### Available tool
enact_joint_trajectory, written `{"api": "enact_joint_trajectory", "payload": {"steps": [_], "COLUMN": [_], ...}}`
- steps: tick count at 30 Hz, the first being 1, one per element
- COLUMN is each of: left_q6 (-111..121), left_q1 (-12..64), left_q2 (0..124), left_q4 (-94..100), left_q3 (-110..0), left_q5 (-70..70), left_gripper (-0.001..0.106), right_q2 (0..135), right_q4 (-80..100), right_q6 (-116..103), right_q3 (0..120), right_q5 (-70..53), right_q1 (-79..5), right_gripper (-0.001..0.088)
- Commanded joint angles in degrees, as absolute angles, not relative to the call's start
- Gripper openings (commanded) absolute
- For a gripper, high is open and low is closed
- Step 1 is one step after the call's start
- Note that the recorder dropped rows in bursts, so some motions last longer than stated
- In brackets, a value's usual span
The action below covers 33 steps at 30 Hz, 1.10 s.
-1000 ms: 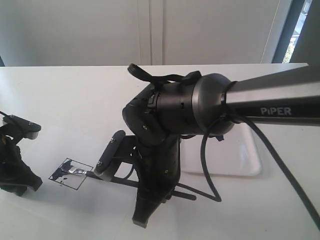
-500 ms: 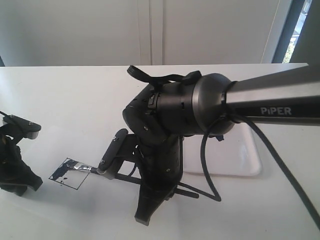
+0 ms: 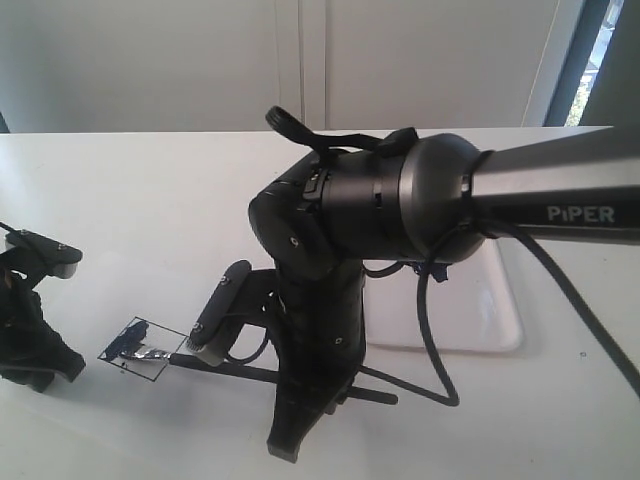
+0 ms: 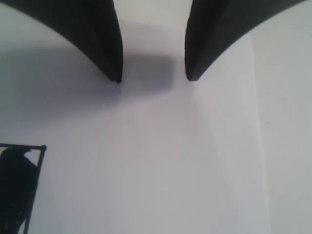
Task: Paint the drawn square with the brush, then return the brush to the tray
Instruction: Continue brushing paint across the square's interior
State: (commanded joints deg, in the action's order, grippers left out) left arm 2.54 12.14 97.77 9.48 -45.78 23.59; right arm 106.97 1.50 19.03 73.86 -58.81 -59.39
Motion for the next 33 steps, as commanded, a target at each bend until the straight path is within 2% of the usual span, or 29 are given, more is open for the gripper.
{"api": "enact_joint_trajectory", "payload": {"steps": [33], "left_q6": [2.64], "left_q1": [12.14], "left_q2": [97.77], "left_q4": [9.48], "left_q3": [-45.78], "left_q5": [23.49], "left_gripper": [0.047], "right_q2": [106.97], "right_q4": [9.77], "right_q6": [10.47], "right_q3": [73.86], "right_q5": [-57.98], "right_q1": [-59.39], "right_gripper": [0.0000]}}
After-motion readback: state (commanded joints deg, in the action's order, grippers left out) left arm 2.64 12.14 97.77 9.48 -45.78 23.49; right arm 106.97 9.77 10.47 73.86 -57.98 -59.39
